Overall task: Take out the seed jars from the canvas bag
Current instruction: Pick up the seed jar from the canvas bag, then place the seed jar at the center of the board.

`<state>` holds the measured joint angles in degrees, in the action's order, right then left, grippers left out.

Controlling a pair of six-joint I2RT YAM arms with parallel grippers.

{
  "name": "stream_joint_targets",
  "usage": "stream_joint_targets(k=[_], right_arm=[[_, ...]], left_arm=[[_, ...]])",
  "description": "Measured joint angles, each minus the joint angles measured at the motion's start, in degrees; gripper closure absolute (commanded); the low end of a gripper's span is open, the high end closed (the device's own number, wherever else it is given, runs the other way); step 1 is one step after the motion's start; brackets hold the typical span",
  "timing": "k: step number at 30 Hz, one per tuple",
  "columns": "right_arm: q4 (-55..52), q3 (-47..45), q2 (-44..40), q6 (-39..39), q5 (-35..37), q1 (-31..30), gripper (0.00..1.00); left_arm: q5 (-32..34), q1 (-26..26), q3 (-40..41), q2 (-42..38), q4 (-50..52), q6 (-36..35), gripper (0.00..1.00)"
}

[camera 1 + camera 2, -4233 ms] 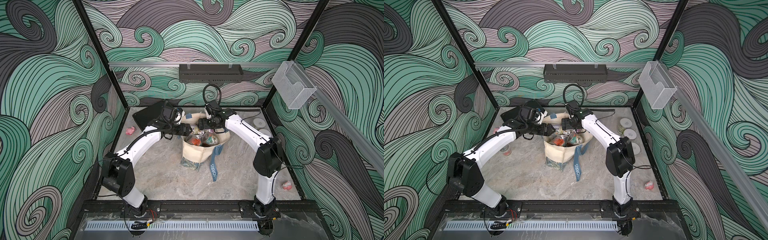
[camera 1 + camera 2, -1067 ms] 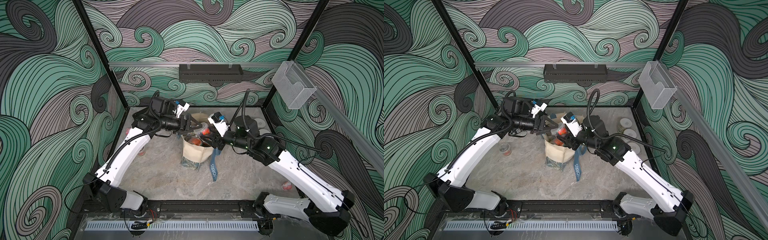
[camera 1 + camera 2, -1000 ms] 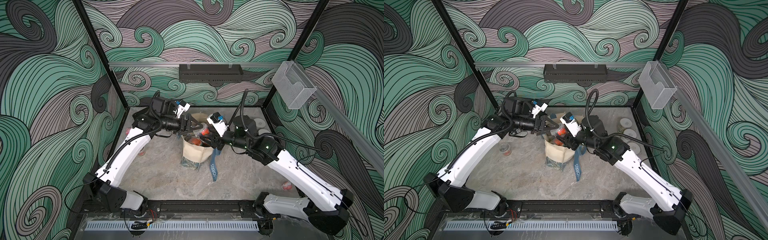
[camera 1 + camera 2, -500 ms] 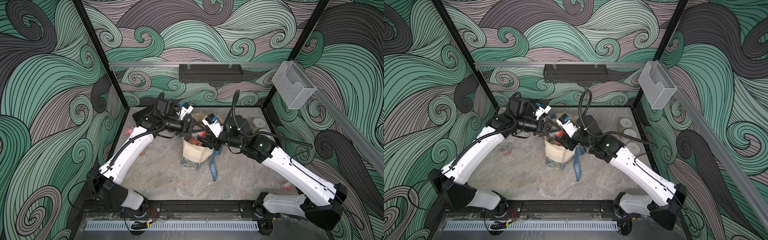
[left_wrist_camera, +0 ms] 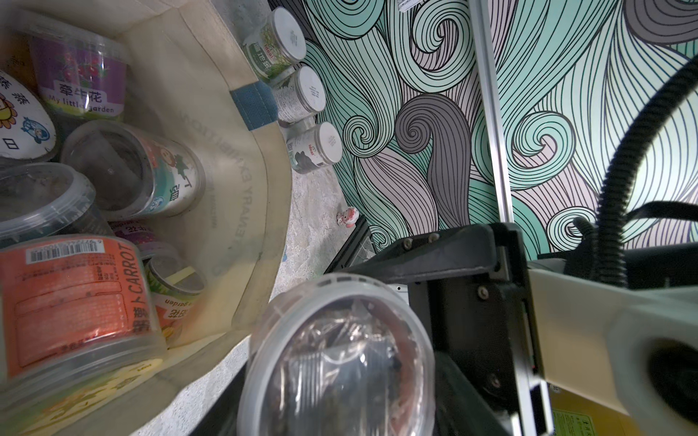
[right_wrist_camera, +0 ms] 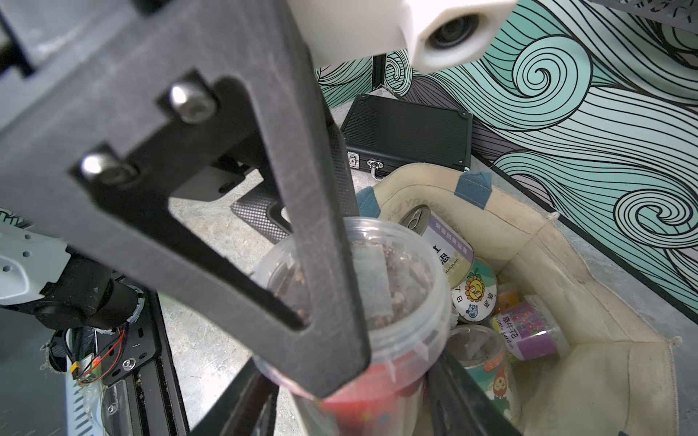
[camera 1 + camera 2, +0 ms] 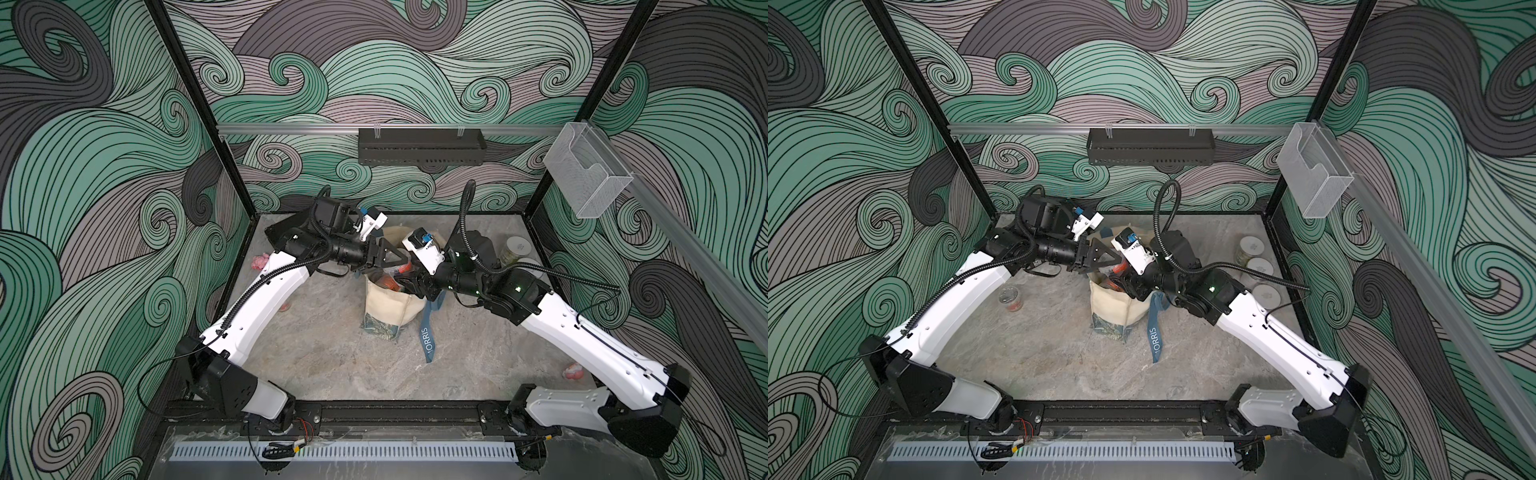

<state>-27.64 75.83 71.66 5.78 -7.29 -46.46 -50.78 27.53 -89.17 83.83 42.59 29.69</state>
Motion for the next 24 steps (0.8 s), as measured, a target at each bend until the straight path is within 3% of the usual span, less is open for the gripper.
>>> stream_joint_targets(k=[11,18,24], right_arm=[[-0.04,0.00,-0.09,-0.33,3.08,0.00,0.08],[-0.35,-0.96,-2.86,-1.66,5.88,0.02,0.04],[-0.59,-3.04,-7.15,-3.96,6.86,0.13,0.01]], left_arm=[[5.49,-0.02,-0.96,0.04,1.84,-1.77,0.49],[9.99,-1.97,-1.14,-0.28,4.07,-3.32,0.49],[11.43,-9.97,-0.28,-5.01,4.39,-3.37,0.49]])
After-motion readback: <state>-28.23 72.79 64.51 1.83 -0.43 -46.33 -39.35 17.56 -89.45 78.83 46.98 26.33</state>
